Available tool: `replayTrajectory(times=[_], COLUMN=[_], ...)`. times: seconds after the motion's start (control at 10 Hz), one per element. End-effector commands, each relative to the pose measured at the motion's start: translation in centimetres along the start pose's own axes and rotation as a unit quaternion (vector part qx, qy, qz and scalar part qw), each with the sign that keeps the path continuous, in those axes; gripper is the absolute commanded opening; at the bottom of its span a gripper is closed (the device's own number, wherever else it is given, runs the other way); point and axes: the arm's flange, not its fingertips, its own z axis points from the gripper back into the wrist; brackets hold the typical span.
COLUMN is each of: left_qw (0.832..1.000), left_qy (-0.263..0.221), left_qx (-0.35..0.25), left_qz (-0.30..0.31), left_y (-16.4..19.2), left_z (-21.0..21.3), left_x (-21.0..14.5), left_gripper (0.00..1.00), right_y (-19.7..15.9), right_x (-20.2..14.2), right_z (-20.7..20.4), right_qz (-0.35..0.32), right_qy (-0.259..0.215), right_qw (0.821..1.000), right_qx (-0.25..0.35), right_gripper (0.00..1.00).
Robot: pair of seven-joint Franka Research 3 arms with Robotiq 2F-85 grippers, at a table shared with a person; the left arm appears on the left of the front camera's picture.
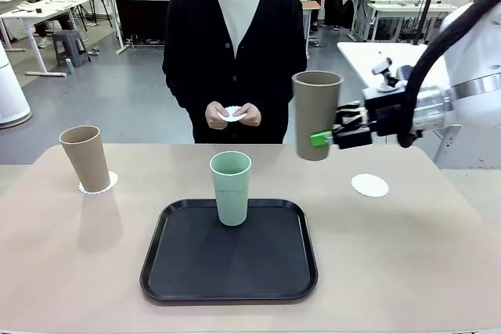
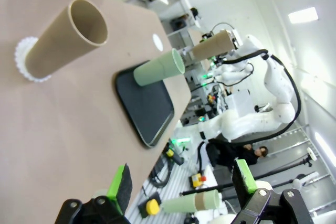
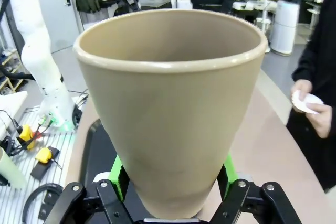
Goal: Place coasters on the table and set cups on them.
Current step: Take one Reusable plastic cup from the Flat Tray and place it on a coaster set by the human.
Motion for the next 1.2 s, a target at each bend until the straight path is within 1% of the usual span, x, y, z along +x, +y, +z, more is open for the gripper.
replayTrajectory(times=[0.0,0.1,0.3,0.5,0.6,0.7,0.9,1.1], left_qw=[1.000,1.000,1.000,1.000,1.000,1.000,1.000,1.000], left_qy=[-0.001,-0.001,-0.001,-0.001,-0.001,-0.001,-0.001,-0.001], left_qx=[0.001,0.001,0.001,0.001,0.001,0.001,0.001,0.001], left_qz=[-0.001,-0.001,-0.001,-0.001,-0.001,-0.001,-0.001,-0.001], left_y=[-0.1,-0.1,-0.1,-0.1,-0.1,-0.1,-0.1,-0.1], left_z=[0.1,0.1,0.1,0.1,0.1,0.1,0.1,0.1], left_x=[0.0,0.0,0.0,0.0,0.0,0.0,0.0,0.0], left_gripper=[1.00,1.00,1.00,1.00,1.00,1.00,1.00,1.00], right_y=[-4.0,-5.2,-6.2,-6.7,-7.1,-7.7,-8.4,-8.6], right_x=[-2.4,-3.6,-5.3,-6.6,-7.4,-8.1,-9.1,-9.0], right_z=[5.9,9.5,14.9,18.1,19.1,19.3,19.0,18.5], right_qz=[0.004,0.003,0.004,0.011,0.013,0.017,0.012,0.020], right_qy=[-0.014,0.000,0.018,0.011,0.002,-0.006,-0.015,-0.025], right_qw=[1.000,1.000,0.999,0.998,0.997,0.996,0.994,0.993], right_qx=[-0.009,-0.020,-0.038,-0.056,-0.078,-0.092,-0.106,-0.111], right_gripper=[0.81,0.81,0.81,0.81,0.81,0.81,0.81,0.81])
